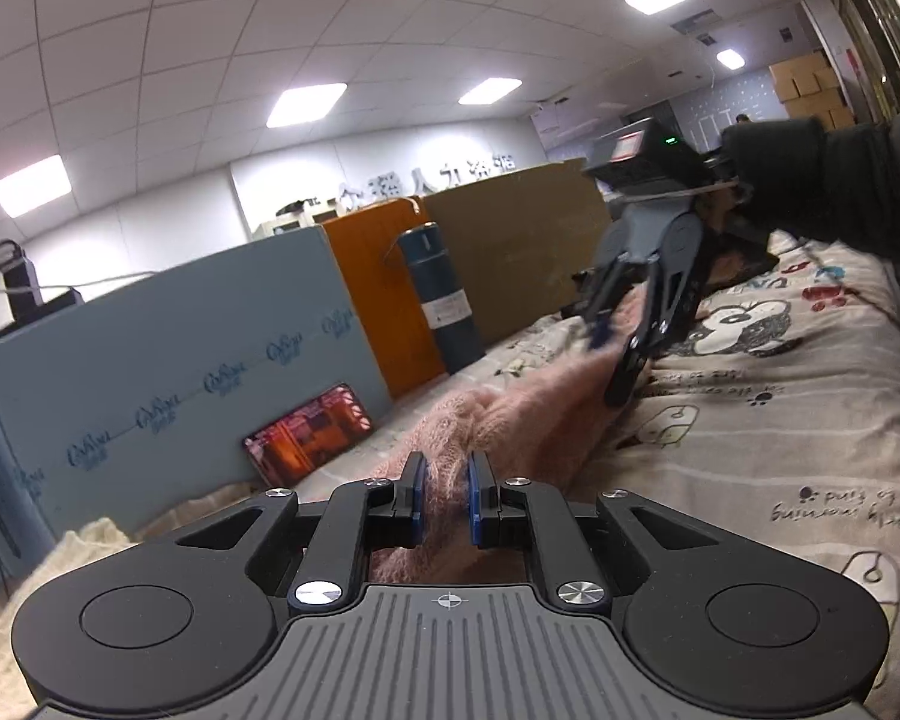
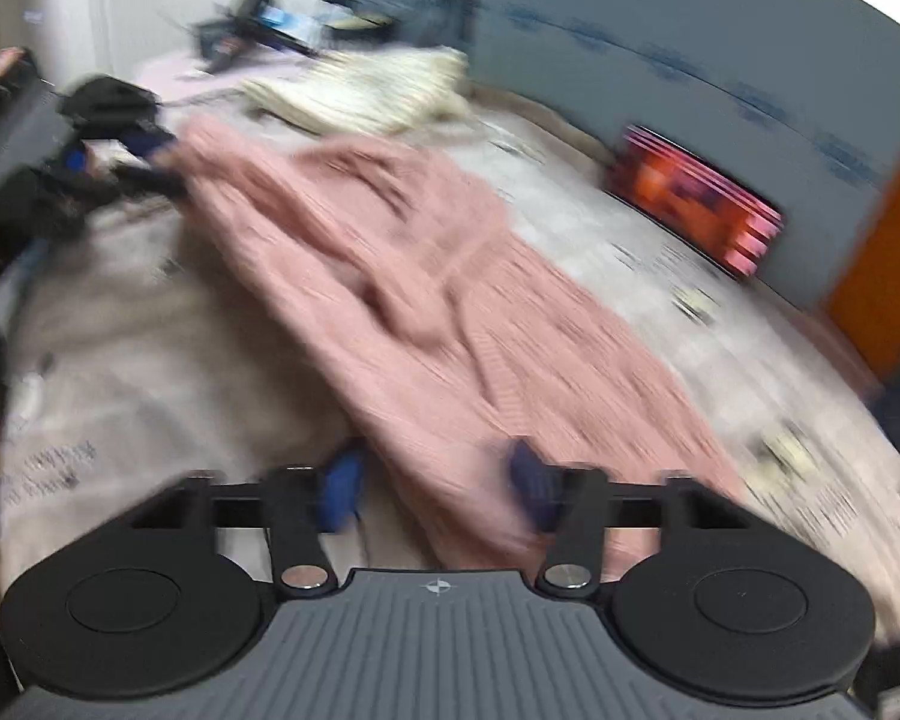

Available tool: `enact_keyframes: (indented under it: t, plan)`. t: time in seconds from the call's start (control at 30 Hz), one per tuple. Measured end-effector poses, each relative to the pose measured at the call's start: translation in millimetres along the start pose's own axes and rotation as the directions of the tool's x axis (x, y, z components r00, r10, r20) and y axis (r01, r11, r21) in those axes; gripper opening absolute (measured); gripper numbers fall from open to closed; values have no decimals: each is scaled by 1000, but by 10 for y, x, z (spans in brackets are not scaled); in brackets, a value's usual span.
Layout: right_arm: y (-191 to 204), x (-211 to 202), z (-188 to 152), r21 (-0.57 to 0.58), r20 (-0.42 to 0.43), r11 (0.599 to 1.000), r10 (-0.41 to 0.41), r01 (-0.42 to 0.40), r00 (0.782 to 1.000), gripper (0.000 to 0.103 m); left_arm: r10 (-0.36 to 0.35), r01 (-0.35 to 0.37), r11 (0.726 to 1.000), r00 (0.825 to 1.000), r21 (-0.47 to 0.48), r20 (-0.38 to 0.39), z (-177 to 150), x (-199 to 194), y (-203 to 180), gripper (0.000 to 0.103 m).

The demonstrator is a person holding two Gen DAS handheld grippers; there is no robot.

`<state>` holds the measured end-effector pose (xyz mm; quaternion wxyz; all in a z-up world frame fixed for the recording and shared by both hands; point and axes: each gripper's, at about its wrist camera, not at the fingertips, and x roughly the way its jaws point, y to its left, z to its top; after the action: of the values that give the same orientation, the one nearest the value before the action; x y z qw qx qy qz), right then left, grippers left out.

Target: Fold clothes

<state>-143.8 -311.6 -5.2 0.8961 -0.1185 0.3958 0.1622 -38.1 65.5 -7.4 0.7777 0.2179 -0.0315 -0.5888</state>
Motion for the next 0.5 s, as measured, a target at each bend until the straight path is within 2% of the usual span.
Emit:
enact_keyframes:
  t: [0.1,0.23,0.3,0.4,0.5]
  plan:
    - [85,-235,-207,29,28,998,-61,60,998,14,-7,7,1000,1000,-8,6,0,-49,32,12]
    - [384,-673,-428,-2,126,995,-102,103,987,11,-43,43,999,999,7,-12,16,-105,21,12]
    - [585,-864,-523,-26,158,994,-96,102,983,9,-64,64,998,997,14,-37,7,-126,-2,13]
    - [849,-964,-649,-43,152,998,-37,44,988,7,-90,91,996,991,8,-97,-32,-119,-40,13]
    - [932,-907,-835,1,100,1000,-31,31,994,7,-116,120,993,979,10,-165,-90,-108,-112,13]
